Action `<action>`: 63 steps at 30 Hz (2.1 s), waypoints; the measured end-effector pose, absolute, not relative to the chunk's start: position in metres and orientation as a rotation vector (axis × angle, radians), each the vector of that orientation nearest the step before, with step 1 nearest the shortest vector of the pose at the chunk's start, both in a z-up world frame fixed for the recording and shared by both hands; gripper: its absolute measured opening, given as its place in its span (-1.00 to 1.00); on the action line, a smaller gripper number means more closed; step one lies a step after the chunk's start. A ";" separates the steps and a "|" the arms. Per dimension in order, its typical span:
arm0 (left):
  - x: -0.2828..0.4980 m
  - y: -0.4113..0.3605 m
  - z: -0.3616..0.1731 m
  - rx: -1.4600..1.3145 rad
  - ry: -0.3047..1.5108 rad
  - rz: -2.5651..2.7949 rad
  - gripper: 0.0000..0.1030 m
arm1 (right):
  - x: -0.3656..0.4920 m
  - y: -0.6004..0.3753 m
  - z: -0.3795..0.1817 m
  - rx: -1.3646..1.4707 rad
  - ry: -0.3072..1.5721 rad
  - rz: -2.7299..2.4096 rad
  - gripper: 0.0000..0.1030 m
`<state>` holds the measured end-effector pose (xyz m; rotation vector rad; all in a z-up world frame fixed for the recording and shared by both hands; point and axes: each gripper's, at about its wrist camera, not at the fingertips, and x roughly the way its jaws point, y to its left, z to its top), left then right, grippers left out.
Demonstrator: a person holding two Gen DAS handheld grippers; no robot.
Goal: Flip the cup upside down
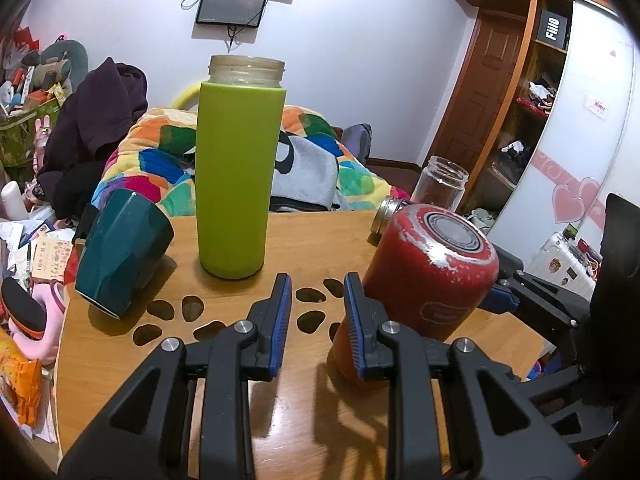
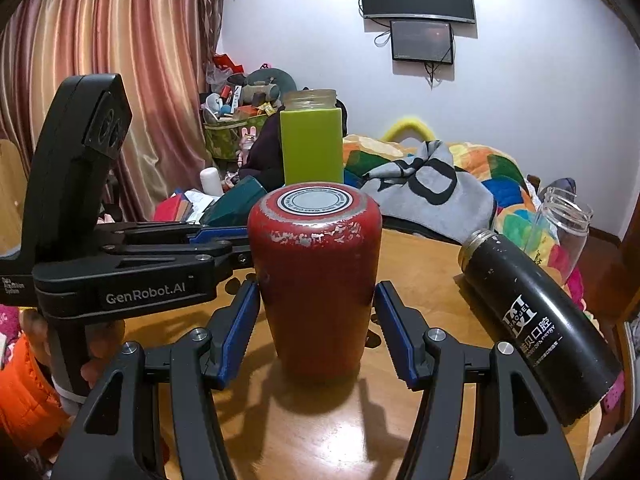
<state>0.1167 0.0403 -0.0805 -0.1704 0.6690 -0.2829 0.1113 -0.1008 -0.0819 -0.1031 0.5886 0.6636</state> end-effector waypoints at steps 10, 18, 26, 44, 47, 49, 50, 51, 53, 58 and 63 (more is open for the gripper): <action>0.100 0.044 -0.076 -0.126 0.641 -0.227 -0.40 | 0.104 -0.112 -0.078 -0.065 0.573 0.693 0.09; 0.062 0.045 -0.052 -0.111 0.529 -0.181 0.02 | 0.085 -0.135 -0.061 -0.045 0.528 0.638 0.18; 0.022 0.029 -0.024 -0.084 0.405 -0.120 0.73 | 0.058 -0.165 -0.031 0.014 0.450 0.546 0.59; -0.016 0.002 -0.023 -0.021 0.328 -0.018 0.99 | 0.030 -0.198 -0.023 0.081 0.425 0.412 1.00; -0.019 -0.001 -0.024 -0.009 0.320 -0.010 0.99 | 0.024 -0.197 -0.021 0.064 0.404 0.399 1.00; -0.022 -0.002 -0.024 -0.003 0.313 -0.010 1.00 | 0.021 -0.197 -0.018 0.051 0.393 0.393 1.00; -0.022 -0.003 -0.024 -0.001 0.312 -0.010 1.00 | 0.019 -0.197 -0.018 0.046 0.389 0.391 1.00; -0.023 -0.004 -0.024 0.002 0.310 -0.011 1.00 | 0.018 -0.196 -0.018 0.043 0.386 0.390 1.00; -0.023 -0.005 -0.024 0.007 0.306 -0.006 1.00 | 0.017 -0.195 -0.018 0.035 0.383 0.389 1.00; -0.025 -0.006 -0.025 0.008 0.303 -0.005 1.00 | 0.015 -0.192 -0.017 0.028 0.378 0.391 1.00; -0.025 -0.006 -0.026 0.003 0.304 -0.002 1.00 | 0.014 -0.192 -0.018 0.020 0.376 0.391 1.00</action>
